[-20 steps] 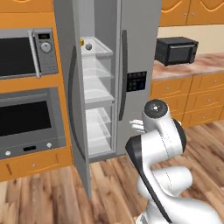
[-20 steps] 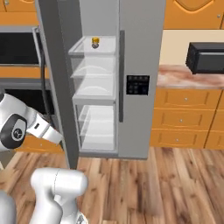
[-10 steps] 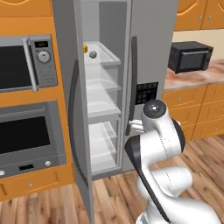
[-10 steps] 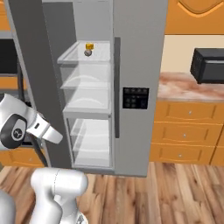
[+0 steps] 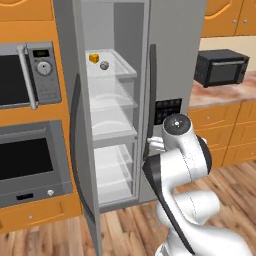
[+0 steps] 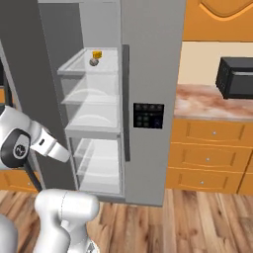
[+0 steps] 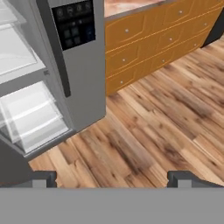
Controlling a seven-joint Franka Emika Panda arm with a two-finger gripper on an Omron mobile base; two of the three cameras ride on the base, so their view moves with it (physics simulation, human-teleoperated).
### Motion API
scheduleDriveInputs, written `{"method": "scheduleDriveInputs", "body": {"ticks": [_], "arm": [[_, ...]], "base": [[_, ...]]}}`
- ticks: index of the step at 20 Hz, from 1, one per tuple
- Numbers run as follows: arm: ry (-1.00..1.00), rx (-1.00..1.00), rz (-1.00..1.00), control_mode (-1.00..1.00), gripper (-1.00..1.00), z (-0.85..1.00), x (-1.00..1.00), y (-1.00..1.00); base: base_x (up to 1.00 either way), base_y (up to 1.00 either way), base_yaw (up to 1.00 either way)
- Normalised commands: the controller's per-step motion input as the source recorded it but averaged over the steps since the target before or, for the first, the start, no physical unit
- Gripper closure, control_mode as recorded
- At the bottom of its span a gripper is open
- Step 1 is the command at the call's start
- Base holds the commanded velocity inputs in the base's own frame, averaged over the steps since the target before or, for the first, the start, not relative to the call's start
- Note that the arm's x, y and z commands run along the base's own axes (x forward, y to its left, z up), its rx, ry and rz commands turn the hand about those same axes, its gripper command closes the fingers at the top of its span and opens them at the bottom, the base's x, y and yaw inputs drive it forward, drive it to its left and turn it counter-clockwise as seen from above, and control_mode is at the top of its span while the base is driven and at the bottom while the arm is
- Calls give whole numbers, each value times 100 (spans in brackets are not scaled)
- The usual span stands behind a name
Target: Pick the egg and butter from the fridge and place them by the bowl for mixing.
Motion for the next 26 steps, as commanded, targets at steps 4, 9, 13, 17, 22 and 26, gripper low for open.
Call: {"method": "scheduleDriveInputs", "body": {"ticks": [4, 9, 13, 17, 22, 26], "arm": [[0, 0, 0, 100, -100, 0, 0, 0], [0, 0, 0, 100, -100, 0, 0, 0], [0, 0, 0, 100, -100, 0, 0, 0], [0, 0, 0, 100, -100, 0, 0, 0], [0, 0, 0, 100, -100, 0, 0, 0], [0, 0, 0, 100, -100, 0, 0, 0]], "base": [[45, -11, 7], [99, -35, 7], [36, -66, 3], [84, 9, 15], [68, 38, 18], [33, 60, 21]]}}
